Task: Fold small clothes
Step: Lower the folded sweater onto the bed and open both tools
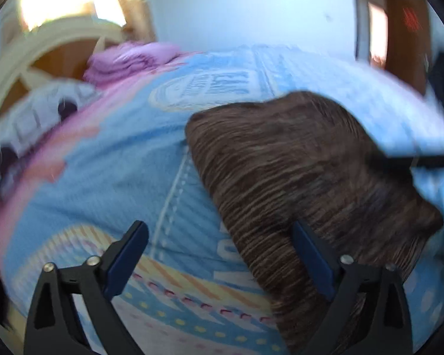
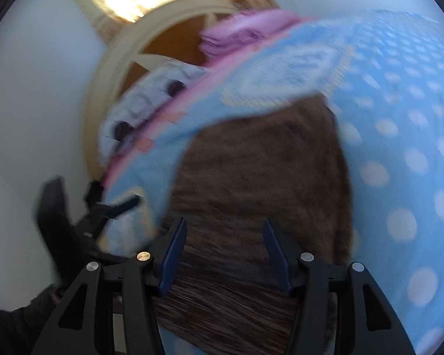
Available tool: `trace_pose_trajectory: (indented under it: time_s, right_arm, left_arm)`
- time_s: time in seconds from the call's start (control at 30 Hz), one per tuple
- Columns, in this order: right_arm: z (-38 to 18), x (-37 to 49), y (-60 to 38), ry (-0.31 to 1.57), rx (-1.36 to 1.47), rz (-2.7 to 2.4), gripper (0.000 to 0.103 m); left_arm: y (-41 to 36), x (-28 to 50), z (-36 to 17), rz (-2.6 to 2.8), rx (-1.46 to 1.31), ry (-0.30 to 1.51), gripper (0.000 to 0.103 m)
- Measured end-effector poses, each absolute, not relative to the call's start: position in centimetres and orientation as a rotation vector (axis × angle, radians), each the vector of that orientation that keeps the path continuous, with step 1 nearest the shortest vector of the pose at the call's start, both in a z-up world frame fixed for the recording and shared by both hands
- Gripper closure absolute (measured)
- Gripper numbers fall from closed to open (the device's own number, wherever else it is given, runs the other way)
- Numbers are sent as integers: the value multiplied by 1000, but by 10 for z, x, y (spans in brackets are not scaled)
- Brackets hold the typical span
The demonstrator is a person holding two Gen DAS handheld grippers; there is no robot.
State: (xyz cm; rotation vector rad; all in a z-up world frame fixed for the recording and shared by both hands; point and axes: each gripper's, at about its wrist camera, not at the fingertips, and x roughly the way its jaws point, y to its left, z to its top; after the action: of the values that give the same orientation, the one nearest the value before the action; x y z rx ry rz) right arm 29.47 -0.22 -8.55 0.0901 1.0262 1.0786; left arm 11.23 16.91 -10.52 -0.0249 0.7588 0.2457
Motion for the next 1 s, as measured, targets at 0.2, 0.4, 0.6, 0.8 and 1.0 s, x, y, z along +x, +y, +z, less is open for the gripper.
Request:
trace_pose_trajectory:
  time_s: [0.2, 0.4, 0.6, 0.8, 1.0]
  right_arm:
    - [-93, 294, -33, 1028, 180, 1055, 50]
    - [-29, 236, -55, 814, -10, 928, 38]
    - [16, 193, -70, 600, -127, 854, 32]
    - [32, 190, -82, 565, -99, 831, 32]
    - [35, 183, -83, 556, -101, 833, 32]
  left_arm:
    - [182, 97, -102, 230, -108, 719, 0]
    - [149, 56, -64, 254, -54, 679, 0]
    - [135, 51, -28, 208, -110, 621, 0]
    - [121, 47, -17, 183, -76, 583, 0]
    - [119, 46, -15, 194, -63, 575, 0]
